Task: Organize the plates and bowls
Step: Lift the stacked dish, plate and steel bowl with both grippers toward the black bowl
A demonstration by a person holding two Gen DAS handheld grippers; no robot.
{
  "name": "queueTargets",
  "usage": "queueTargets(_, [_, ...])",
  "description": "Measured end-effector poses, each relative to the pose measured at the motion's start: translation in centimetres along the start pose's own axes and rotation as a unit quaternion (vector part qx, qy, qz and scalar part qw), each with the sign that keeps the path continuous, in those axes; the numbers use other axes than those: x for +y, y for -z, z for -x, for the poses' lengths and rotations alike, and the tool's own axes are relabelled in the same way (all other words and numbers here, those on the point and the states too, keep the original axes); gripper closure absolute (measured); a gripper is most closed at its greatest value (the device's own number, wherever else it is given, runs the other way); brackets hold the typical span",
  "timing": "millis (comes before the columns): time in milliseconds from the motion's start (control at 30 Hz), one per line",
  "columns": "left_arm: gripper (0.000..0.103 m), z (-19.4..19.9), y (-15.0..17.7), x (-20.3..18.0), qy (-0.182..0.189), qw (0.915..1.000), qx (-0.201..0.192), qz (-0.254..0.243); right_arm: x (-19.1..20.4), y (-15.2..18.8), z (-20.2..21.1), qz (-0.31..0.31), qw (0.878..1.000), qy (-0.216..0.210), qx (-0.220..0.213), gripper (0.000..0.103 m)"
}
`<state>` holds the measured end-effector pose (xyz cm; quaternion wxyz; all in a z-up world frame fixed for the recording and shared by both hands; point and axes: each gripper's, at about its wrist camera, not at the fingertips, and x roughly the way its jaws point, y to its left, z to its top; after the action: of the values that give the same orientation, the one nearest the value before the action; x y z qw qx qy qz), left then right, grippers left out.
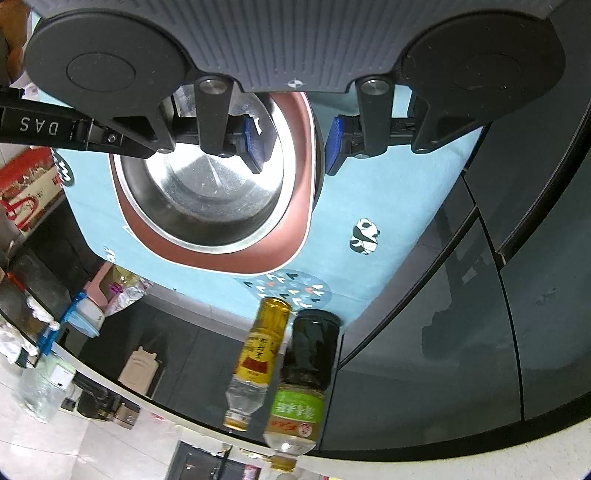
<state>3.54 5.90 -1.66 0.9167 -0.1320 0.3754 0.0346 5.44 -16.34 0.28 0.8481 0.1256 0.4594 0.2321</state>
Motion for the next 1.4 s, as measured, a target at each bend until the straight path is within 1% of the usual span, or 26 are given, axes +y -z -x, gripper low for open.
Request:
queueTargets(133, [0.070,1.0,1.2,-0.4,0.006,1.0000,0.000,-0.006,-0.1,1.6,1.0,-0.006,1.000,0.004,-0.004,0.093])
queueTargets(267, [0.070,1.4,2.4,-0.7,0.010,0.9998,0.009,-0.011,-0.5,3.0,1.5,-0.014,1.000,0.009,0.002,0.093])
queueTargets(467, [0.070,1.9,3.7,-1.6,0.016,0.9993,0.022,-0.026,-1.0,4.8,2.8,-0.022,1.000,0.017,-0.006,0.093])
queueTargets(700, [0.070,1.9,4.3,-2.0,0.010,0.9989,0.031,-0.034,-1.6,5.5,2.9,-0.031,0.999,0.015,0.002,0.093])
queueTargets(967, [0.070,0.4,4.6,-1.9,0.011,0.9977,0.057,-0.034,-2.3,5.5,1.4,-0.050,0.998,0.014,0.020,0.091])
queueTargets(1100, [0.069,0.4,4.7,-2.0,0.010,0.9973,0.051,-0.051,-2.9,5.6,0.9,-0.061,0.998,0.006,0.026,0.090])
queueTargets(1200, [0.069,0.4,4.7,-1.9,0.012,0.9973,0.049,-0.053,-3.1,5.6,0.9,-0.069,0.997,-0.003,0.022,0.089])
queueTargets(1300, [0.070,0.4,4.7,-1.7,0.017,0.9973,0.052,-0.049,-3.3,5.7,1.3,-0.073,0.997,-0.011,0.014,0.081])
queueTargets(1400, [0.070,0.4,4.6,-1.5,0.017,0.9973,0.057,-0.042,-3.4,5.7,1.9,-0.073,0.997,-0.002,-0.002,0.078])
